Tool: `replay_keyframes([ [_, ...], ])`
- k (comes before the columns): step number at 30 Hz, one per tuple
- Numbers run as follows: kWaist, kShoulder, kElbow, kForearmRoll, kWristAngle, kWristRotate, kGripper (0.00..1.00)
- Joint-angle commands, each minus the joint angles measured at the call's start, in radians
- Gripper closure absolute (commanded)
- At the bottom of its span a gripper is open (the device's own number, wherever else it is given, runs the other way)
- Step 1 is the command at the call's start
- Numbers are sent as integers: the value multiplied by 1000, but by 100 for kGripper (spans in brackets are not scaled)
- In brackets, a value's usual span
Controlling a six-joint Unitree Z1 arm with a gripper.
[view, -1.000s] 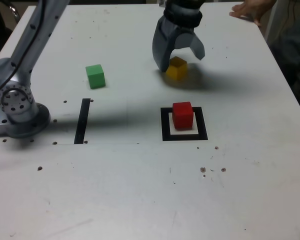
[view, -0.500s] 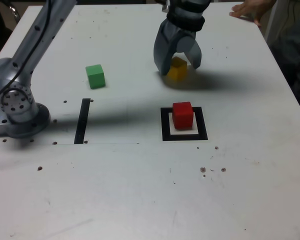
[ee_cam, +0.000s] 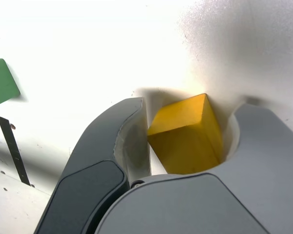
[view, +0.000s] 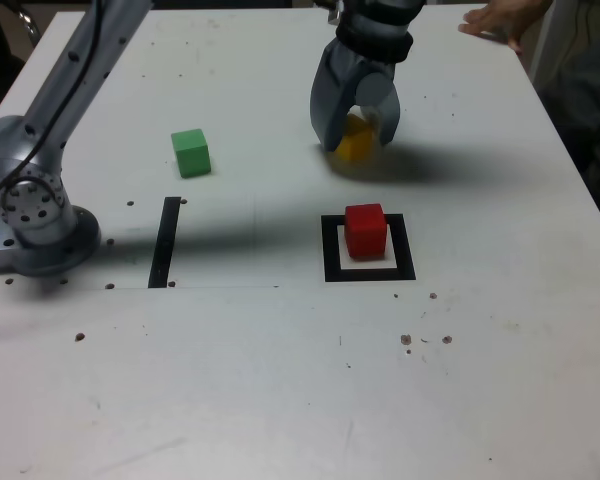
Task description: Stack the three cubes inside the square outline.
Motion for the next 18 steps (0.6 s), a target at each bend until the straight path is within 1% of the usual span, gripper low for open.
replay_keyframes([
  [1, -4, 4, 7, 2, -1, 3, 71],
  [9, -20, -14, 23, 5, -1, 6, 71],
  [18, -79, -87, 69, 8, 0, 2, 71],
])
